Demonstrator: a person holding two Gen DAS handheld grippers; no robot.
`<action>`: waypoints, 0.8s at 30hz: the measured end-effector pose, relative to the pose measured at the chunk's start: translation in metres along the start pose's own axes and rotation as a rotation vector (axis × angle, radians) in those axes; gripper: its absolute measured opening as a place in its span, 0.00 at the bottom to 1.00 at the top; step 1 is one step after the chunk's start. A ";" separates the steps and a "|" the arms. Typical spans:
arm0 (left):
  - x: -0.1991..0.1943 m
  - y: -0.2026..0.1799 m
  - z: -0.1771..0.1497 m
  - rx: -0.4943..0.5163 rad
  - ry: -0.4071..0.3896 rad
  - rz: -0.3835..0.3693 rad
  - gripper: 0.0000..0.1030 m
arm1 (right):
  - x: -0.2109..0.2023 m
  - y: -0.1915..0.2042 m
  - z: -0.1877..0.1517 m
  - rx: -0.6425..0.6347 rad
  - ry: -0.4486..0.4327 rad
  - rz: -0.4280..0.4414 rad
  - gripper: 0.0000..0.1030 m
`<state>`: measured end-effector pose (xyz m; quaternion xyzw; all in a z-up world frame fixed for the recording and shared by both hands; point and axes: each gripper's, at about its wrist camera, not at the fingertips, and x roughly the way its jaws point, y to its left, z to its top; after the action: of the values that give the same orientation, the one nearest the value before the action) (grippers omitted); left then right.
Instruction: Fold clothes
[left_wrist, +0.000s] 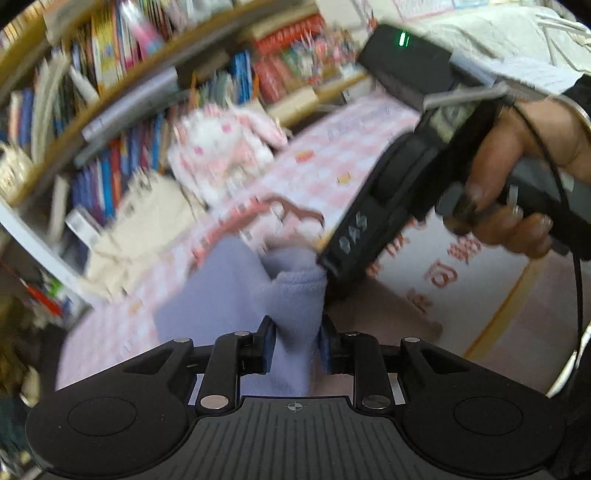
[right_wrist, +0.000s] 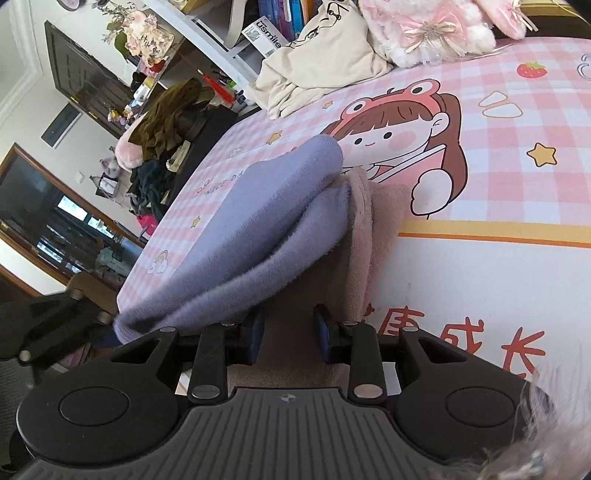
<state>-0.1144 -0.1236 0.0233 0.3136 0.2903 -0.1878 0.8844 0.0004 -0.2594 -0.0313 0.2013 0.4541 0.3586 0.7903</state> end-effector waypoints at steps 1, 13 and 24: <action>-0.004 0.001 0.001 -0.011 -0.021 -0.002 0.10 | 0.000 -0.001 0.000 0.005 0.000 0.002 0.27; 0.026 -0.003 -0.029 -0.091 0.081 -0.173 0.17 | 0.002 -0.001 -0.003 -0.003 -0.002 -0.013 0.24; -0.034 0.059 -0.016 -0.282 -0.033 -0.229 0.36 | -0.024 -0.036 0.007 0.259 -0.032 0.156 0.40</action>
<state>-0.1160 -0.0647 0.0605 0.1483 0.3332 -0.2497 0.8970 0.0127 -0.3009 -0.0375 0.3421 0.4668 0.3540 0.7347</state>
